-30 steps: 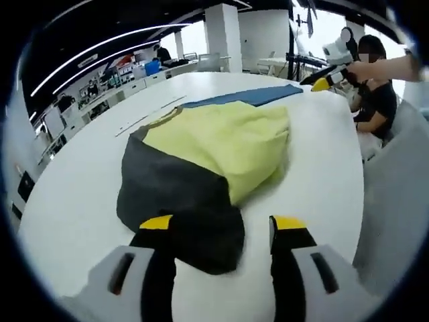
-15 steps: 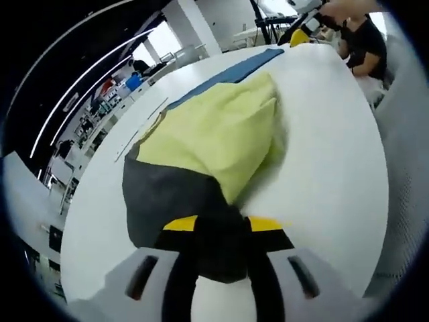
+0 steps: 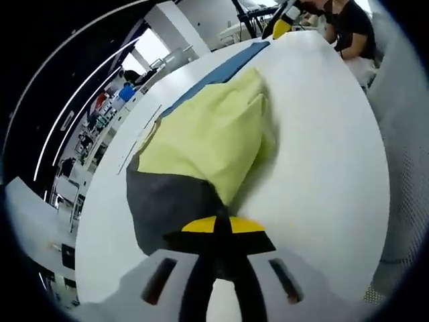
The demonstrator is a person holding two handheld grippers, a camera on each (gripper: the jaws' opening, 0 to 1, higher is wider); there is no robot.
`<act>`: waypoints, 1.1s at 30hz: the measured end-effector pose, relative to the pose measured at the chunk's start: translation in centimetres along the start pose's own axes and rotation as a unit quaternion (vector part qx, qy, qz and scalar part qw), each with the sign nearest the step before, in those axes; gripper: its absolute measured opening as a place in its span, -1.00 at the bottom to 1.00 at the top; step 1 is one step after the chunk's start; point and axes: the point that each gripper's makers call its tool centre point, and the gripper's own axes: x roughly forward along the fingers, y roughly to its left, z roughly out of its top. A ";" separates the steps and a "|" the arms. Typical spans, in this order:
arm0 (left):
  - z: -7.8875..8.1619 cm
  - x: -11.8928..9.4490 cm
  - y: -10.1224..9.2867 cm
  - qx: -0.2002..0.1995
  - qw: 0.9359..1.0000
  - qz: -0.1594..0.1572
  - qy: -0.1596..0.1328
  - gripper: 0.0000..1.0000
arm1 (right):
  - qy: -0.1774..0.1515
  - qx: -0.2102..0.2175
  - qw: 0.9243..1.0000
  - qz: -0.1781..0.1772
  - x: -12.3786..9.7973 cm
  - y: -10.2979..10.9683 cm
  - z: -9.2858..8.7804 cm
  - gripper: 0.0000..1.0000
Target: Fold the garment on the visible template until the final outline fits inside the template.
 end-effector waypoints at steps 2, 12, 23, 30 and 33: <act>0.0 -0.3 0.0 -0.003 1.000 -0.002 -0.002 -0.98 | 0.000 0.000 1.000 0.001 0.0 0.1 0.0 0.39; -0.5 -2.6 2.0 -0.039 0.999 0.011 -0.023 -0.99 | 0.000 -0.001 1.000 0.003 0.0 0.3 0.1 0.38; -3.0 -5.6 5.1 -0.129 0.990 0.037 -0.050 -0.98 | 0.003 -0.005 1.000 0.008 0.5 0.9 0.3 0.38; -4.3 -6.9 5.2 -0.180 0.981 0.040 -0.062 -0.98 | 0.005 -0.008 1.000 0.010 0.8 1.3 0.5 0.38; -4.7 -7.2 5.2 -0.189 0.979 0.042 -0.063 -0.99 | 0.005 -0.009 1.000 0.012 0.9 1.4 0.5 0.38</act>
